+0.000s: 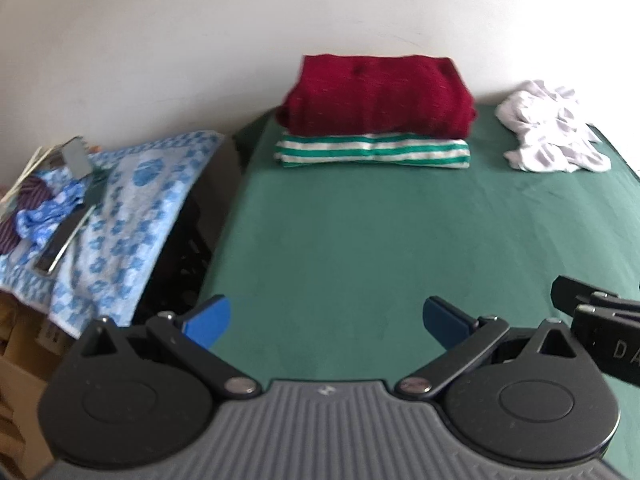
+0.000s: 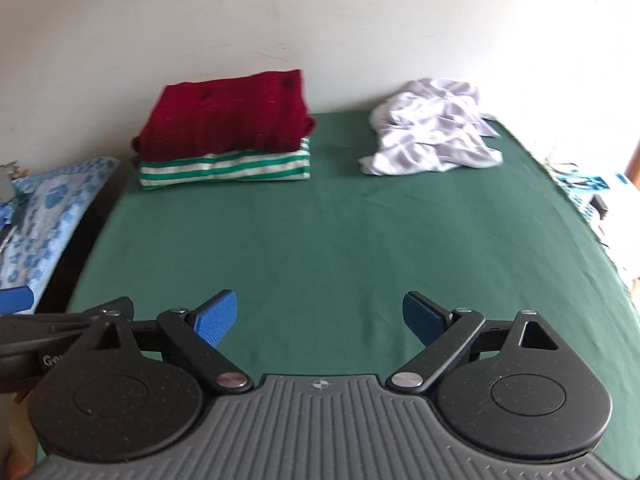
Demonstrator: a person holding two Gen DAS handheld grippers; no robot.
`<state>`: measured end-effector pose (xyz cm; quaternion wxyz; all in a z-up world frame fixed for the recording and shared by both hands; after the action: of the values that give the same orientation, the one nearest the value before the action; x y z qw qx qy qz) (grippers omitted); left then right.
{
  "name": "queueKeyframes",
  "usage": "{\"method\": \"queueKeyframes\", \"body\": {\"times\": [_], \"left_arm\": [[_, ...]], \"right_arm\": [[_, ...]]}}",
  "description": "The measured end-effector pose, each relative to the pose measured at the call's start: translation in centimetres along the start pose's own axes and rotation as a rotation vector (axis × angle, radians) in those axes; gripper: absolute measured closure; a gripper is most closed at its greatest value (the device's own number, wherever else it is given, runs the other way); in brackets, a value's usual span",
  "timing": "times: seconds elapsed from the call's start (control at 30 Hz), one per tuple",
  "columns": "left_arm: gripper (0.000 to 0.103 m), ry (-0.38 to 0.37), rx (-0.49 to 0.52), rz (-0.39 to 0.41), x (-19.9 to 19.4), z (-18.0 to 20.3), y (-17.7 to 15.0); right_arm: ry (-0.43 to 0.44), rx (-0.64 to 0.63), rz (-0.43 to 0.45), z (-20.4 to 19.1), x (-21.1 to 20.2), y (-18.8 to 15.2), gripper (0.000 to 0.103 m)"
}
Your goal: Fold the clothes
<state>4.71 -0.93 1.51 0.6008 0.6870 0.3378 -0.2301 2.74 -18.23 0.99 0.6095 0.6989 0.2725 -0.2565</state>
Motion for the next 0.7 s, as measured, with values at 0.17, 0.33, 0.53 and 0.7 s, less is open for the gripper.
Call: {"method": "queueKeyframes", "body": {"times": [0.17, 0.33, 0.53, 0.7], "left_arm": [[0.000, 0.060, -0.031, -0.020, 0.3, -1.1, -0.6], [0.000, 0.092, -0.059, -0.029, 0.8, -2.5, -1.1], [0.000, 0.076, -0.066, -0.025, 1.3, -3.2, -1.1], [0.000, 0.075, -0.064, -0.009, 1.6, -3.2, -0.9]], "right_arm": [[0.075, -0.017, -0.025, -1.1, 1.3, 0.2, 0.011], [0.115, -0.036, -0.044, -2.5, 2.0, 0.0, 0.011], [0.114, -0.054, -0.033, -3.2, 1.9, -0.1, 0.011], [0.103, -0.059, -0.027, -3.5, 1.9, 0.0, 0.011]]}}
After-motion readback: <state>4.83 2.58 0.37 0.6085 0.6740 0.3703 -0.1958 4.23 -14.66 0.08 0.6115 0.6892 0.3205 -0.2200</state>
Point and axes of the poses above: each gripper's, at about its wrist camera, not at the fingertips, and x roughly the way its jaws point, z to its right, y to its top, the point moved 4 cm from there along x, roughly the way its jaws point, and after that the axes turned 7 degrees about y, right-handed, at the moved point
